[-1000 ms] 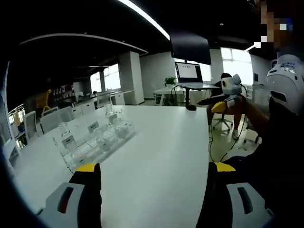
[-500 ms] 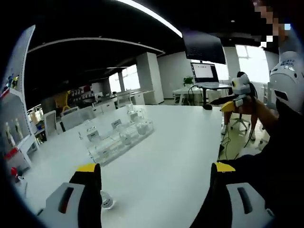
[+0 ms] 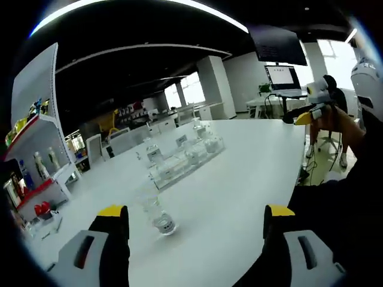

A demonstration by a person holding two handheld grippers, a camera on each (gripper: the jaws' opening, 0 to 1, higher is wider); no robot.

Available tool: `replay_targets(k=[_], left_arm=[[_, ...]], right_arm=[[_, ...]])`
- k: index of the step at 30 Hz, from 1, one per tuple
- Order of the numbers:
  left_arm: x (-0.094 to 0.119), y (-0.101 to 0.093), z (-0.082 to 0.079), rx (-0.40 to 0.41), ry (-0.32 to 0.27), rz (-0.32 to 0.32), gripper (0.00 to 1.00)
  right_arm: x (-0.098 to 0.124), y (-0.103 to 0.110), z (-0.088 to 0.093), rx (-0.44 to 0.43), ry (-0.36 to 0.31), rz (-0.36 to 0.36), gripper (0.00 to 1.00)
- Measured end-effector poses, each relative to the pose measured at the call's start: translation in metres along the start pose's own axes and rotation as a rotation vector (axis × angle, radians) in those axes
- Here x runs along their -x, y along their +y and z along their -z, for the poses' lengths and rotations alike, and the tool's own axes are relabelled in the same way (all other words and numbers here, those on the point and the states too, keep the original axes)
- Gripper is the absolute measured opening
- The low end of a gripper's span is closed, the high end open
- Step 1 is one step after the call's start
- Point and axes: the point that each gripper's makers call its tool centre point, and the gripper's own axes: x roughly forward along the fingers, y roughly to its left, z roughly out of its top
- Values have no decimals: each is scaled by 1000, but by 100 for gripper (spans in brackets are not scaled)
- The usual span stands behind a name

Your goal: Identify the label on the chemical reagent bottle, grasp the chemical reagent bottle, and place it in the designated position on the reagent rack

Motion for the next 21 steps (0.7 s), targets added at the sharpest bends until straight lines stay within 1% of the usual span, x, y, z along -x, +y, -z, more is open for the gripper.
replay_targets(k=[3,5,6,9,13,16,18,19,20,21], left_arm=[[8,1,1,27,-8,12,95],[13,3,3,24,-1,11,95],[15,6,5,15,6,5,95],[16,12,8,15,17,-8,95],[16,16,11,26,17,-14,95],[17,17,12,35,18,-5,95],[19,14,8,66,-3,20,94],[20,14,6,74,-12,24,94],[22,14,2,88,-35,30,93],[24,14,0,98,-42,36,93]], right_arm=[[-11,9,0,6,4,-32,95],[-15,14,-1,10,6,-48,95],[-21,20,-3,16,4,-68,95],[-34,31,-5,27,9,-106,95],[-48,42,-6,38,18,-141,95],[-57,49,-6,44,24,-165,95],[-62,53,-5,47,29,-176,94],[-66,55,-4,49,34,-183,94],[-69,59,-4,55,36,-194,94],[-73,62,-4,60,37,-204,93]])
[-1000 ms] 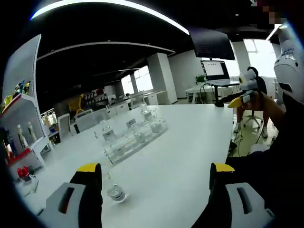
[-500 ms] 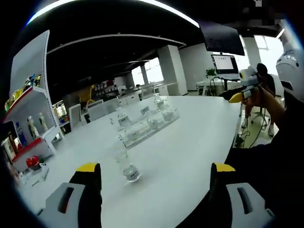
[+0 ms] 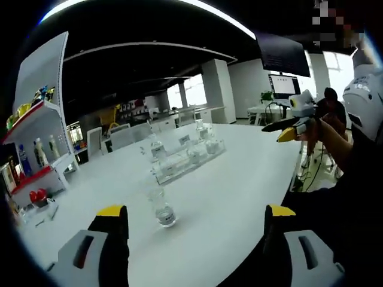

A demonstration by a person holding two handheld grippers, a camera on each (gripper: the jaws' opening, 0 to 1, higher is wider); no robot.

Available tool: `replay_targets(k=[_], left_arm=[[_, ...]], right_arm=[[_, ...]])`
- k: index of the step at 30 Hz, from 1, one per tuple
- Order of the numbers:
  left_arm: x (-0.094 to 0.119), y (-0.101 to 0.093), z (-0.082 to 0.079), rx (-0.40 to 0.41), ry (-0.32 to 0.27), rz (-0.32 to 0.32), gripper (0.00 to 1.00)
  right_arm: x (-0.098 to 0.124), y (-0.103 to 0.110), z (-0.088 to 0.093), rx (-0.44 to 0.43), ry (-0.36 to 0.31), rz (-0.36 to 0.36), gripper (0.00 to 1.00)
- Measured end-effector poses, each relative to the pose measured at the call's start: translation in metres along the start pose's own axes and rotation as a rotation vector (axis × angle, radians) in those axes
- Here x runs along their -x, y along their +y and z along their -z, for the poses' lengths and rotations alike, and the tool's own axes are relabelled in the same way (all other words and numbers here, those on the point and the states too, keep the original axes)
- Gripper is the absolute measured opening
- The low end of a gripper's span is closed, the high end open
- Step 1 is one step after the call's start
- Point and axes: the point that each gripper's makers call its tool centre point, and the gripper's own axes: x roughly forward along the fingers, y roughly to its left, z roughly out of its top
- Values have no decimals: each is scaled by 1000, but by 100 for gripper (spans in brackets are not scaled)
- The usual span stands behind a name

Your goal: Identify the label on the chemical reagent bottle, grasp the chemical reagent bottle, and place it in the designated position on the reagent rack

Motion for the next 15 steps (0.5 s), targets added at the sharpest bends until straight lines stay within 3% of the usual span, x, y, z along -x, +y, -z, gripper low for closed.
replay_targets(k=[15], left_arm=[[24,10,-2,-15,-1,-45,93]], right_arm=[[-70,41,-6,28,9,-127,90]])
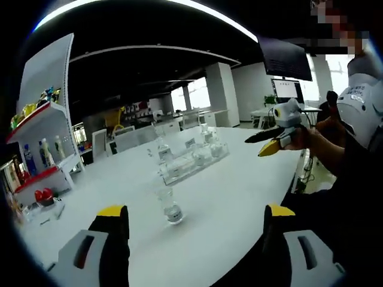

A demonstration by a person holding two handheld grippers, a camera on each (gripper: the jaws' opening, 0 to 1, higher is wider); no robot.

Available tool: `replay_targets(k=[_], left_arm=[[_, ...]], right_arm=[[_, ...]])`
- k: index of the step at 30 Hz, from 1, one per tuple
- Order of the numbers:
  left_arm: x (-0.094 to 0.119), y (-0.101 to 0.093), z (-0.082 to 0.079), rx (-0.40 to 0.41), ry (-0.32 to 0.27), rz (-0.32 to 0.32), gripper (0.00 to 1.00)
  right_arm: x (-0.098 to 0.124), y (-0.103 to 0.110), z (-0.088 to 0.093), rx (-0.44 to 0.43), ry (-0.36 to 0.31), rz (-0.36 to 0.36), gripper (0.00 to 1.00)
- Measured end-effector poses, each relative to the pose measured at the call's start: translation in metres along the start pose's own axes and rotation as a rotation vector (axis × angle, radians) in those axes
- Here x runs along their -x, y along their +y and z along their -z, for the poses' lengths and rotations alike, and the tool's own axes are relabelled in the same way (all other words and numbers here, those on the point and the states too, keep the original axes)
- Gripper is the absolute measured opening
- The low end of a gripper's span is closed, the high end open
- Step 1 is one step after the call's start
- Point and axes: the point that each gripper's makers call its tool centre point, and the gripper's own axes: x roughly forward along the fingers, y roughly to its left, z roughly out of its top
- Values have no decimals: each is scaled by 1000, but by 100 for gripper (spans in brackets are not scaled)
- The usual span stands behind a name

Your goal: Identify the label on the chemical reagent bottle, grasp the chemical reagent bottle, and place it in the designated position on the reagent rack

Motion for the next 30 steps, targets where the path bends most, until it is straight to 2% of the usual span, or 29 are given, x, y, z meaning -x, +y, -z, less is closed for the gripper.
replay_targets(k=[10,21,24,26,28,30], left_arm=[[7,0,2,-18,15,1,92],[10,3,7,-28,26,0,91],[10,5,11,-29,34,-2,91],[10,6,12,-25,33,2,91],[10,6,13,-22,28,7,91],[10,7,15,-20,26,9,91]], right_arm=[[-53,29,-10,19,-31,-77,86],[-116,68,-3,15,-23,-167,80],[-129,84,-7,23,-44,-208,76],[-142,96,-10,46,-78,-248,69],[-153,106,-10,87,-94,-248,63],[-162,111,-7,110,-90,-247,63]])
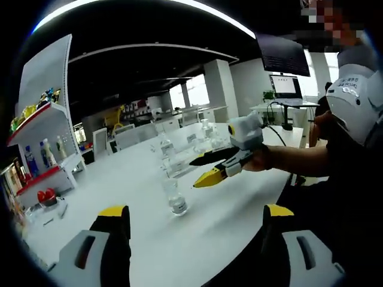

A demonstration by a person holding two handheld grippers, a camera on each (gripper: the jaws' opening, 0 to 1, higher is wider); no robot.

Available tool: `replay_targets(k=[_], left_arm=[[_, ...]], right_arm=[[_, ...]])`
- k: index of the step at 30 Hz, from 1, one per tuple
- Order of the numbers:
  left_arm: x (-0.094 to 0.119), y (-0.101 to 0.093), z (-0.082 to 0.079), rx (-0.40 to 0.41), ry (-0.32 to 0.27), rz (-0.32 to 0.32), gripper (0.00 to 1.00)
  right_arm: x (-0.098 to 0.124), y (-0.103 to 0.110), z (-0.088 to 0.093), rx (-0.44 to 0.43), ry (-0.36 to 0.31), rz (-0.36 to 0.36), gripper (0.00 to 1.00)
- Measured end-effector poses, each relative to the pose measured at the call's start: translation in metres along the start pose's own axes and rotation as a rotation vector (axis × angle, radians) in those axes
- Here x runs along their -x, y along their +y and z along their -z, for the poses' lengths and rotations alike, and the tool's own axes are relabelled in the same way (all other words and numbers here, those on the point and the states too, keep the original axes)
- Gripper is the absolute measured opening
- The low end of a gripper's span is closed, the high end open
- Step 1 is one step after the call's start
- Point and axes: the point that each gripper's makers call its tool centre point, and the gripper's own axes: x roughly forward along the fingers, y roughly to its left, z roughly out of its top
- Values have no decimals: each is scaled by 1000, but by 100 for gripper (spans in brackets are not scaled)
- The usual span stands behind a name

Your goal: Identify the label on the chemical reagent bottle, grasp the chemical reagent bottle, and place it in the designated position on the reagent rack

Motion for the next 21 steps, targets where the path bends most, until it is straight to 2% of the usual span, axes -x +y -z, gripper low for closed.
replay_targets(k=[3,7,10,14,17,21], left_arm=[[0,2,4,8,-3,5,90],[-1,1,9,23,1,17,90],[-1,4,14,14,14,7,90],[0,6,20,11,25,-2,90],[2,5,21,18,20,1,90],[3,6,22,23,13,1,90]], right_arm=[[-17,10,7,47,12,-13,60],[-28,17,13,48,21,-25,52],[-36,18,12,39,15,-28,45],[-45,22,10,48,1,-25,41],[-53,24,8,52,-6,-25,39],[-56,24,4,61,-25,-10,30]])
